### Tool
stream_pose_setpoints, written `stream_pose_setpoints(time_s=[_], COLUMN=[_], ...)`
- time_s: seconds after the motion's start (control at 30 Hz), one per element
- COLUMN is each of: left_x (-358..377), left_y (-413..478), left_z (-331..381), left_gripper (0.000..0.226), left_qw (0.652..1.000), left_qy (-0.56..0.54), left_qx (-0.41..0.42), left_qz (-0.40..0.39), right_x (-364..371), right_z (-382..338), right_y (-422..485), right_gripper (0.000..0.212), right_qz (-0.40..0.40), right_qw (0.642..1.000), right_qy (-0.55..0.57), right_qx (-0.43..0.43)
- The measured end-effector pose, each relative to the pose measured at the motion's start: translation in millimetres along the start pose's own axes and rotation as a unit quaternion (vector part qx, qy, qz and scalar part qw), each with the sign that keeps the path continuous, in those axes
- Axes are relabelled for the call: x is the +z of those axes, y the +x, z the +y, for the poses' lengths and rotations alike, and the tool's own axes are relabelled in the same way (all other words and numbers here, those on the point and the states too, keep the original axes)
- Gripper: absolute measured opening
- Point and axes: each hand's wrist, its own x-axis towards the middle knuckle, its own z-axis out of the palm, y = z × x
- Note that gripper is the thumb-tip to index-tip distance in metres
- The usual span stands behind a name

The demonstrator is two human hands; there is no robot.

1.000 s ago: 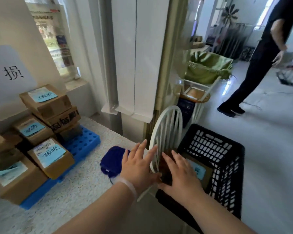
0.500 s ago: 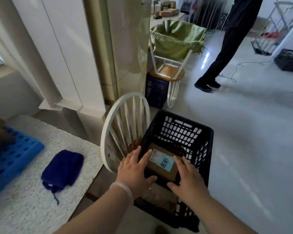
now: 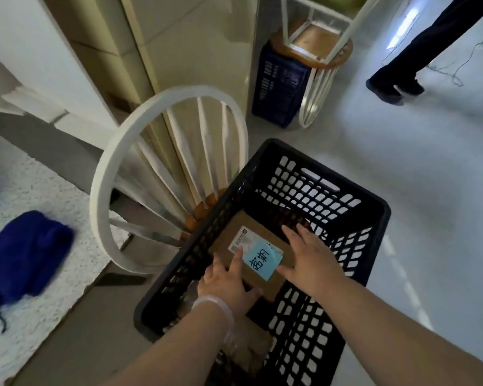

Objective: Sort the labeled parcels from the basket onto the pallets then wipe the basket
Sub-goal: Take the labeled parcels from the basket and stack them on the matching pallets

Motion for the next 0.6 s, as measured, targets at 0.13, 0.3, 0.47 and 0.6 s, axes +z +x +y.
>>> stream_pose_setpoints(time_s=[0.13, 0.3, 0.47, 0.6], left_x=[13.5, 31.8, 47.1, 57.4], left_y=[31.4, 60.6, 79.6, 86.7], left_z=[2.2, 7.3, 10.0, 16.3], left_gripper=[0.105, 0.105, 0.108, 0.112], left_qw=[0.997, 0.994, 0.993, 0.982], left_qy=[-0.003, -0.016, -0.067, -0.168], left_qx=[-0.051, -0.063, -0.075, -0.078], left_qz=[-0.06, -0.083, -0.062, -0.039], right_x=[14.4, 35.8, 63.4, 71.1], right_z=[7.7, 17.0, 28.5, 37.9], right_y=[45.8, 85.7, 107.4, 102.9], right_gripper=[0.096, 0.096, 0.105, 0.109], right_qz=[-0.05, -0.117, -0.158, -0.167], right_qw=[0.998, 0.992, 0.987, 0.984], right_qy=[0.035, 0.0, 0.014, 0.055], right_qx=[-0.015, -0.042, -0.032, -0.006])
